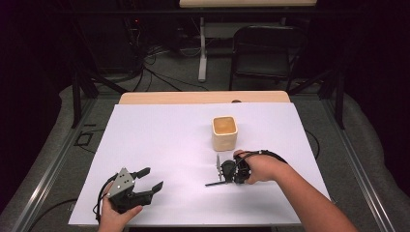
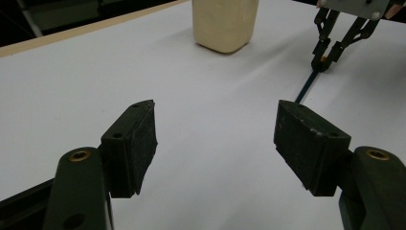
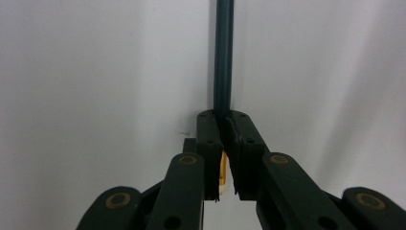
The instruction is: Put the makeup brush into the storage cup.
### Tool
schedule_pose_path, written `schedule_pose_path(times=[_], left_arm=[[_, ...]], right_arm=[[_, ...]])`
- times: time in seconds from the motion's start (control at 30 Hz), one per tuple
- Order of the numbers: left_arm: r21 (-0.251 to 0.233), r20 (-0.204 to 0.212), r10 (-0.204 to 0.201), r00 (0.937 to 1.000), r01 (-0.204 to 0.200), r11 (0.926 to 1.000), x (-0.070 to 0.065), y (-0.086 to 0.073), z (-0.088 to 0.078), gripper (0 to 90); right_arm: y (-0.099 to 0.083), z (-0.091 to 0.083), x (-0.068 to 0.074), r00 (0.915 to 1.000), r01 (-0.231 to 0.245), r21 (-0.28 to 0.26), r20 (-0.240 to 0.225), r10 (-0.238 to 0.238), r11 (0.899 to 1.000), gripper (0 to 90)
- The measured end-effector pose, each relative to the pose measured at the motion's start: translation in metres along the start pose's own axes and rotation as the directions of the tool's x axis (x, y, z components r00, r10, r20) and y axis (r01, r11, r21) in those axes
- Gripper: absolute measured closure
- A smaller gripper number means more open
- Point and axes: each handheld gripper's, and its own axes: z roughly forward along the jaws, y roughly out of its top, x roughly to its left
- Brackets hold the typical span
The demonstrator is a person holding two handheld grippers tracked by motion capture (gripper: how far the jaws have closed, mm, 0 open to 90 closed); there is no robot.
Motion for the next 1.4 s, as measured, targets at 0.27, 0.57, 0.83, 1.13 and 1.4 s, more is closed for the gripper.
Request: schedule_pose_path(times=[0.27,0.57,0.83,1.13,1.4], left_arm=[[-0.007,-0.003,-0.010,0.9999,0.010,0.9999,0.0002,0.0000,-0.0008,31.8],[0.000,0.002,-0.005,1.0000,0.005,1.0000,0.0001,0.0000,0.0000,32.2],[0.001,0.001,-0.006,1.0000,0.006,1.0000,0.0001,-0.0001,0.0003,32.2],[0.002,0.001,-0.006,1.0000,0.006,1.0000,0.0002,-0.0001,0.0002,32.2],[0.002,0.000,-0.005,1.0000,0.005,1.0000,0.0001,-0.0001,0.0004,32.2]], right_arm=[[0.0001,-0.0001,-0.0003,0.9999,-0.011,0.003,-0.008,0.011,1.000,83.9],[-0.0001,0.0000,-0.0001,0.9999,-0.009,-0.002,-0.007,0.009,1.000,83.9],[-0.0003,-0.0002,-0.0021,0.9996,-0.021,0.000,-0.020,0.021,1.000,84.0],[0.0001,-0.0005,-0.0022,0.9992,-0.032,0.004,-0.024,0.032,0.999,83.9],[0.0018,-0.0025,-0.0007,0.9983,-0.049,0.006,-0.033,0.049,0.999,84.0]])
